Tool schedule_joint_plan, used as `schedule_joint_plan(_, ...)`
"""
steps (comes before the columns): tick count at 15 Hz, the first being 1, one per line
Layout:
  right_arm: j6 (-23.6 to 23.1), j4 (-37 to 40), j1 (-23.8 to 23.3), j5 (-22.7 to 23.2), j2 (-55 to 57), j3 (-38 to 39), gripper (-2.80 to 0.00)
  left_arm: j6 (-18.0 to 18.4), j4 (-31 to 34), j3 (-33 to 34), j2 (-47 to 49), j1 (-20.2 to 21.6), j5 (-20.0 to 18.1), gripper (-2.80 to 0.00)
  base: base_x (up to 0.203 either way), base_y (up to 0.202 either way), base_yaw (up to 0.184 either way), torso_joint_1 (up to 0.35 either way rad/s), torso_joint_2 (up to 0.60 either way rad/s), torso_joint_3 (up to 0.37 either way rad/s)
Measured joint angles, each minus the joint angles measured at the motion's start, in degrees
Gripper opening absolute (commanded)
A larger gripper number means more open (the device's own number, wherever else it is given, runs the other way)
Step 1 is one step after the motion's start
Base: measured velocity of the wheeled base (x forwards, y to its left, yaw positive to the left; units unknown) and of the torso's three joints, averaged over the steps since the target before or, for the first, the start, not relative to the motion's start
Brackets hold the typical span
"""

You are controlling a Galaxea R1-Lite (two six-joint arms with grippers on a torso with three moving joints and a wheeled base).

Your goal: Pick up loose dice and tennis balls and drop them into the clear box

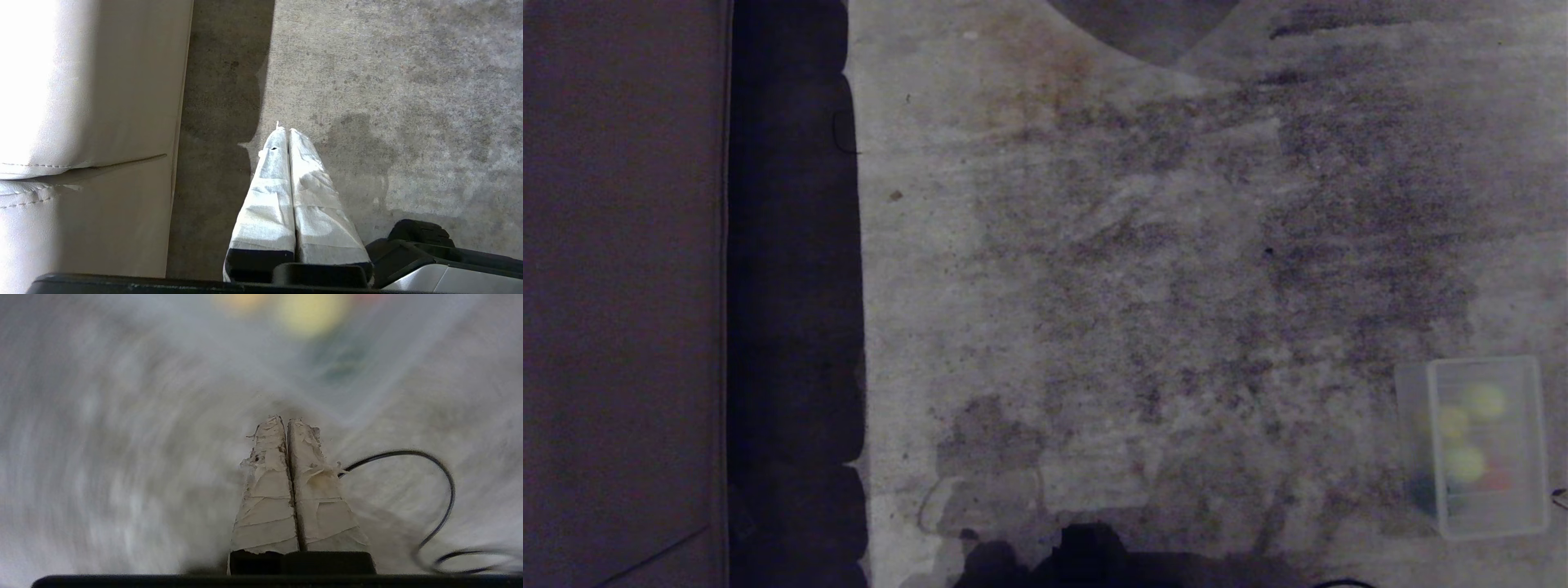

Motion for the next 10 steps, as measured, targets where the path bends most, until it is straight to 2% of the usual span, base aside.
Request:
schedule_joint_plan(4, -15.2, 17.5, 4.3, 1.3, -22.7, 4.8, -2.80, 0.0, 0.0, 0.0, 0.0, 0.0, 0.0, -2.80, 0.000, 0.000, 0.000, 0.000, 0.00, 0.000)
schedule_joint_plan(6, -20.5, 26.9, 10.0, -1.5, -33.7, 8.5, -2.80, 0.0, 0.0, 0.0, 0.0, 0.0, 0.0, -2.80, 0.000, 0.000, 0.000, 0.000, 0.00, 0.000)
schedule_joint_plan(8, -22.4, 31.7, 17.7, -5.6, -43.3, 13.2, -2.80, 0.0, 0.0, 0.0, 0.0, 0.0, 0.0, -2.80, 0.000, 0.000, 0.000, 0.000, 0.00, 0.000)
schedule_joint_plan(10, -20.6, 33.9, 25.3, -10.2, -52.9, 17.2, -2.80, 0.0, 0.0, 0.0, 0.0, 0.0, 0.0, -2.80, 0.000, 0.000, 0.000, 0.000, 0.00, 0.000)
